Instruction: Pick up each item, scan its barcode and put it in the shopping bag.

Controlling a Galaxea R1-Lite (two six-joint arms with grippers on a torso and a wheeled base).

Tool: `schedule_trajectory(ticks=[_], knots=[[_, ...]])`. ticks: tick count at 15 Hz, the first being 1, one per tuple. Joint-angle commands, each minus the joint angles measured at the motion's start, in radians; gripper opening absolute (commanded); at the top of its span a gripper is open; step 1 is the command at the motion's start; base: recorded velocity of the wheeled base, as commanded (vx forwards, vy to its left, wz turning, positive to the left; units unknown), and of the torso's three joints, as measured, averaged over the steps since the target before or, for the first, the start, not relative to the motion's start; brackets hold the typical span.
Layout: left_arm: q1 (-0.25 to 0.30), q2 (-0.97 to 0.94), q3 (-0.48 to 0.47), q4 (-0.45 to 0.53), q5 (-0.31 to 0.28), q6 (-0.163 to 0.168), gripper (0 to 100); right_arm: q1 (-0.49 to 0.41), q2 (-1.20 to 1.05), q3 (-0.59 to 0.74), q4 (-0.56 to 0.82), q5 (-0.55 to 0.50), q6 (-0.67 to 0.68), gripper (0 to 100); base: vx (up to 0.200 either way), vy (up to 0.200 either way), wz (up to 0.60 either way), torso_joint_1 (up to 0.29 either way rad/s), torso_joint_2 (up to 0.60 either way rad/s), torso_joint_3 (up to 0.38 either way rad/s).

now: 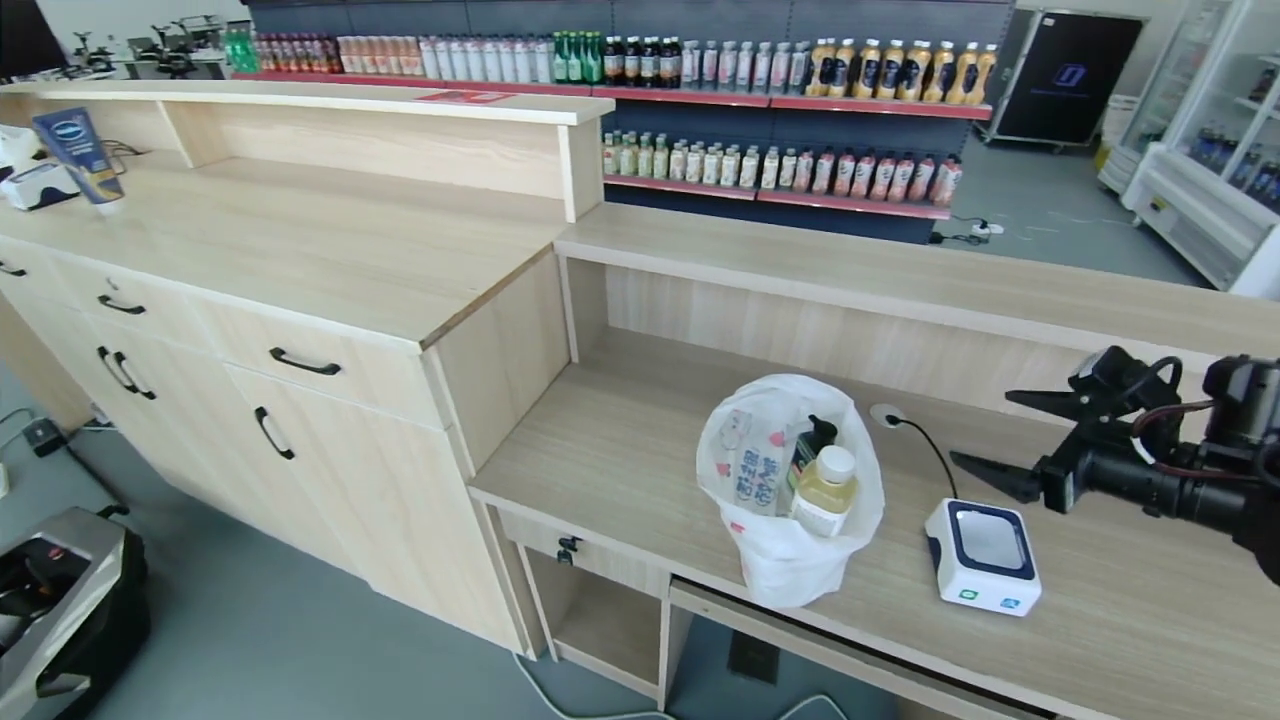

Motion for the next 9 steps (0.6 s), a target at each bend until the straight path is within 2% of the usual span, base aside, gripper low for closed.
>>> schedule_trajectory(ticks=[1,3,5,9], knots=[[0.001,0.0,0.0,0.0,0.0,0.0,100,0.004,-0.229,0.002,0.014,-0.133,0.122,100,0.0,0.0,-0.6,0.002,0.01,0.002],[0.001,0.0,0.0,0.0,0.0,0.0,100,0.021,-0.32,0.01,0.028,-0.269,0.246,100,0.0,0.0,-0.6,0.002,0.0,0.002],[0.001,0.0,0.0,0.0,0.0,0.0,100,0.024,-0.409,0.042,0.097,-0.325,0.275,100,0.0,0.0,-0.6,0.005,0.0,0.002],[0.001,0.0,0.0,0.0,0.0,0.0,100,0.03,-0.616,0.223,0.124,-0.406,0.366,100,0.0,0.0,-0.6,0.002,0.0,0.004]])
